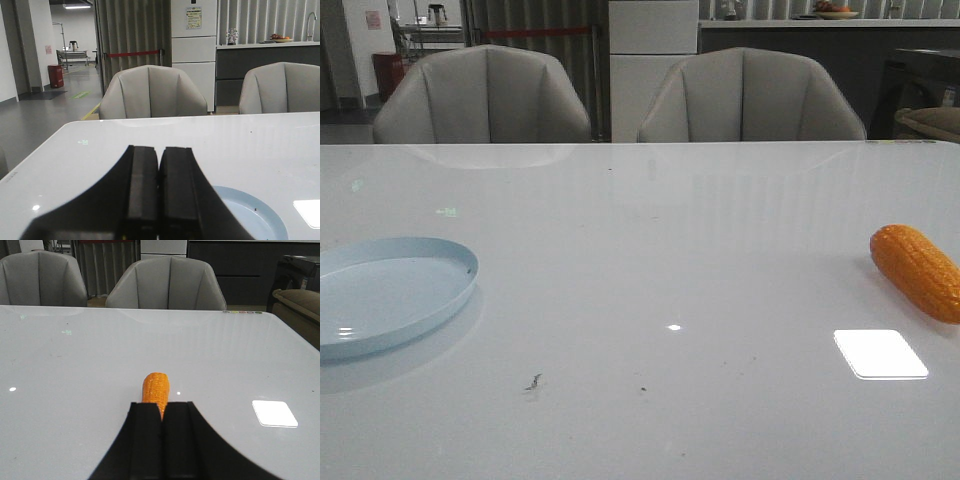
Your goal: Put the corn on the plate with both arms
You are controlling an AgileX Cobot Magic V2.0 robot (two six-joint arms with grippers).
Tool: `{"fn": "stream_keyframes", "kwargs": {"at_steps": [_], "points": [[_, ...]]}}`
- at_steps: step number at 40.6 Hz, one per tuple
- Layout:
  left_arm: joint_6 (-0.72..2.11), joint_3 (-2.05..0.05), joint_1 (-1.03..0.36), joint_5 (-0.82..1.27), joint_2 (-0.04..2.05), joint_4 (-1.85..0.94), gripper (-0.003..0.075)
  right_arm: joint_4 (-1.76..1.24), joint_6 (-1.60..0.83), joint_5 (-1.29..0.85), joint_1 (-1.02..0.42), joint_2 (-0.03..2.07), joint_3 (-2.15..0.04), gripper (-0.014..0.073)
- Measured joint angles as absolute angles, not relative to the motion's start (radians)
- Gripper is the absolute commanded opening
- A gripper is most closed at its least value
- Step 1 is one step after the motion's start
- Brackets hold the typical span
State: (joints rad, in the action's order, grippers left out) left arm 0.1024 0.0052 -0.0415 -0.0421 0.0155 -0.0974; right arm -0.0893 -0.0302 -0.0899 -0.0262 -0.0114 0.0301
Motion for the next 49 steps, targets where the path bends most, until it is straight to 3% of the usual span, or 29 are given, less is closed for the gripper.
{"fn": "stream_keyframes", "kwargs": {"at_steps": [30,39,49], "points": [[0.102,0.005,-0.042,-0.045,0.016,-0.097,0.0090,-0.089,-0.030,-0.088,-0.026,-0.011,0.030,0.0056],[0.102,0.005,-0.042,-0.195,0.016,-0.097,0.0090,-0.089,-0.030,-0.070,-0.026,-0.011,0.030,0.0056],[0.102,-0.040,-0.042,-0.294,0.016,-0.097,0.0090,-0.108,-0.030,0.174,-0.026,-0.011,0.030,0.0056]]}}
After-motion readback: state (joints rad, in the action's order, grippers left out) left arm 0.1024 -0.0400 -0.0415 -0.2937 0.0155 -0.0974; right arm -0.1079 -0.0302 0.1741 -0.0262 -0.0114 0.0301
